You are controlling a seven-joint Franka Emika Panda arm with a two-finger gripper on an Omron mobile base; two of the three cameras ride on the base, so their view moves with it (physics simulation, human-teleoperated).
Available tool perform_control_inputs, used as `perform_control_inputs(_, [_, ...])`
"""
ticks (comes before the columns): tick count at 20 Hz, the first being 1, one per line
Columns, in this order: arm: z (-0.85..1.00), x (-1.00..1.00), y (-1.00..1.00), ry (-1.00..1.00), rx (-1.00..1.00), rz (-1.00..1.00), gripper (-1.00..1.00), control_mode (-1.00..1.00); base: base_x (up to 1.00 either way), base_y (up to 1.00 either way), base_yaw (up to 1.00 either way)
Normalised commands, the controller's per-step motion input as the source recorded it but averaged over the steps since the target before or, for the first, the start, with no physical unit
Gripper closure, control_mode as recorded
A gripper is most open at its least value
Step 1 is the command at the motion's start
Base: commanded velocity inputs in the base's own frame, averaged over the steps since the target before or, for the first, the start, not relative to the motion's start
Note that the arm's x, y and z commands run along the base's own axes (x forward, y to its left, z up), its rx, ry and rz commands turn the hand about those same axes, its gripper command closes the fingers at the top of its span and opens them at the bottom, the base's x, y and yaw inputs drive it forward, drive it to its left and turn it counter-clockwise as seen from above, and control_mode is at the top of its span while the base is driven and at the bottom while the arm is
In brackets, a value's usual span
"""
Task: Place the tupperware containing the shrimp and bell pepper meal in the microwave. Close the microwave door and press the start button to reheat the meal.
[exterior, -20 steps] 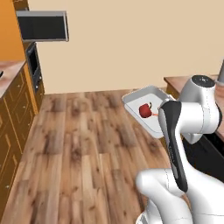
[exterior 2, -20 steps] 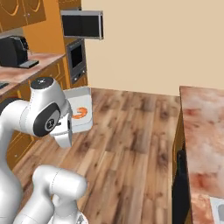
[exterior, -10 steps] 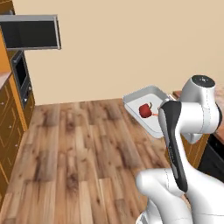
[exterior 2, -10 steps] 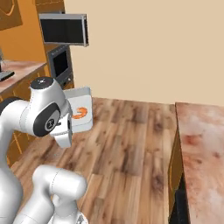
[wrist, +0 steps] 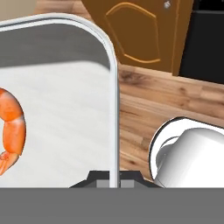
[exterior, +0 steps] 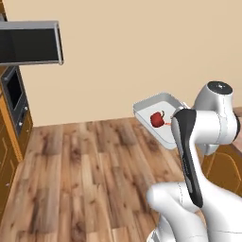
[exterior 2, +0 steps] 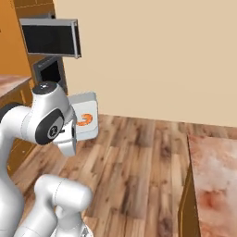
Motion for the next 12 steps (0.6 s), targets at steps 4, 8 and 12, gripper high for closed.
perform_control_inputs(4, [0.0, 0.0, 0.0, 0.0, 0.0, 0.0, 1.0, 1.0, 1.0, -0.06, 0.0])
perform_control_inputs(8, [0.0, 0.0, 0.0, 0.0, 0.0, 0.0, 1.0, 1.0, 1.0, -0.07, 0.0])
perform_control_inputs(12, [0.0, 0.0, 0.0, 0.0, 0.0, 0.0, 1.0, 1.0, 1.0, -0.07, 0.0])
